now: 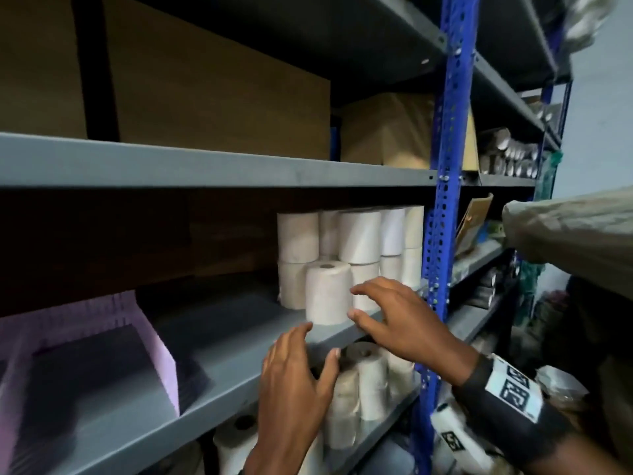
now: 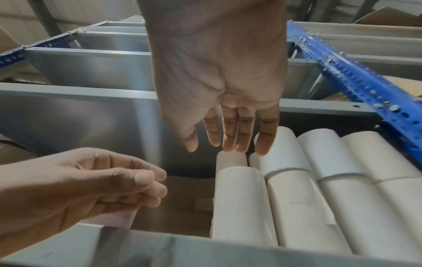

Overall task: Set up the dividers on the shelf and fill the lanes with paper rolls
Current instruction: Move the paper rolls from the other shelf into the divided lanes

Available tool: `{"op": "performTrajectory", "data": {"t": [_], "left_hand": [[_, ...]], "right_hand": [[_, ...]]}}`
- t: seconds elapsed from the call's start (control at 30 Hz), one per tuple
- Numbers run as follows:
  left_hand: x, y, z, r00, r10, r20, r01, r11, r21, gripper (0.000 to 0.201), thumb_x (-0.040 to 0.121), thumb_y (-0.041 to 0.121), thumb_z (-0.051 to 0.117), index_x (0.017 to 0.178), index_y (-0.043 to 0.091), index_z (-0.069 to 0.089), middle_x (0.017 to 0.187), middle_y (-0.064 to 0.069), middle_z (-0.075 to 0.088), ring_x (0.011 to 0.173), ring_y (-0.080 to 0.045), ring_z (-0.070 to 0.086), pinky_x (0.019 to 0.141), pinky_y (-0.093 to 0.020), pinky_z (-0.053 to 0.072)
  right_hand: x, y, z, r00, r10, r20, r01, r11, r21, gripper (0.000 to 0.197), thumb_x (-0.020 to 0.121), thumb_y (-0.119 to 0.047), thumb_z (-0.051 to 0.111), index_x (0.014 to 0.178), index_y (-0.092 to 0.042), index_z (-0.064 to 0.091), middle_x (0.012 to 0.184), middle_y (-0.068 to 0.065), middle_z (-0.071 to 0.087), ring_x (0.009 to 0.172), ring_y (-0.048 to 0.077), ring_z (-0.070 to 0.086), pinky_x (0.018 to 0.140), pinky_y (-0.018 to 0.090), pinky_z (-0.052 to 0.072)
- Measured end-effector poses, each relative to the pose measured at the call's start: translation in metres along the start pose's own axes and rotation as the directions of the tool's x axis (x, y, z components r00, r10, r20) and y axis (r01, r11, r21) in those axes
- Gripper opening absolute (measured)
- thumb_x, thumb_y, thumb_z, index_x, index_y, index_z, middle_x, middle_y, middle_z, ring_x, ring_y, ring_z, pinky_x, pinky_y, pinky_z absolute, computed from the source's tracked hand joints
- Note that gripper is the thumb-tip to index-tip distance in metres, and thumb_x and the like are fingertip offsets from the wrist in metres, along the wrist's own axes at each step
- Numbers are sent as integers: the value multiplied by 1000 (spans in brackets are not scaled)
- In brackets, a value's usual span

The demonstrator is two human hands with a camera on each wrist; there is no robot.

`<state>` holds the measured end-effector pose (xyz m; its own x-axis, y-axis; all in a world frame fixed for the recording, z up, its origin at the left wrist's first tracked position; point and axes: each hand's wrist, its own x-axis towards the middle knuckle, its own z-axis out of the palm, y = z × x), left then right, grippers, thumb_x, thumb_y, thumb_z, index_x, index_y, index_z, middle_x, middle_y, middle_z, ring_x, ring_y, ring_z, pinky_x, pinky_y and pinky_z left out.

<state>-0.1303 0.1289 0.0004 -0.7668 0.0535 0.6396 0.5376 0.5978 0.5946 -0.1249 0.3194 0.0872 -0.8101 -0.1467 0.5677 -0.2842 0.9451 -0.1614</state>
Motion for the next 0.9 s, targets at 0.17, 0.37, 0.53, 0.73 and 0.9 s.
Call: {"op": "performTrajectory", "data": {"t": [0.17, 0.37, 0.53, 0.73, 0.9], "left_hand": [[55, -9, 33, 995, -96, 41, 91, 991, 102, 66, 92, 58, 58, 145, 23, 40, 143, 2, 51, 129, -18, 52, 101, -30, 43], [98, -7, 63, 971, -209, 113, 179, 956, 231, 62, 89, 68, 51, 134, 27, 39, 133, 3, 59, 121, -20, 59, 94, -34, 49], [101, -8, 67, 972, -222, 78, 190, 935, 299, 68, 83, 77, 49, 132, 31, 38, 132, 7, 59, 122, -17, 58, 96, -33, 47], [96, -6, 66, 972, -218, 85, 178, 925, 337, 79, 75, 85, 51, 133, 32, 40, 130, 6, 61, 120, -17, 59, 93, -33, 48], [93, -3, 65, 962, -252, 101, 214, 933, 289, 88, 65, 88, 56, 128, 30, 36, 129, 4, 62, 117, -20, 62, 87, -32, 50]], "right_hand": [[70, 9, 13, 994, -106, 20, 107, 992, -70, 51, 90, -58, 44, 127, -26, 57, 126, -6, 57, 119, 15, 49, 96, 35, 46], [118, 28, 33, 966, -122, 228, 180, 950, -254, 56, 90, -63, 40, 122, -21, 57, 122, 1, 53, 113, 24, 51, 83, 40, 50], [127, 37, 30, 934, -233, 272, 295, 931, -215, 53, 91, -65, 42, 113, -20, 59, 120, -1, 52, 107, 22, 55, 81, 42, 52], [130, 44, 19, 889, -364, 277, 392, 918, -51, 48, 90, -58, 55, 106, -15, 65, 123, -5, 52, 109, 17, 54, 86, 40, 50], [118, 46, 12, 865, -443, 236, 434, 896, 92, 47, 89, -54, 60, 108, -13, 69, 122, -10, 52, 109, 12, 47, 92, 40, 46]]}}
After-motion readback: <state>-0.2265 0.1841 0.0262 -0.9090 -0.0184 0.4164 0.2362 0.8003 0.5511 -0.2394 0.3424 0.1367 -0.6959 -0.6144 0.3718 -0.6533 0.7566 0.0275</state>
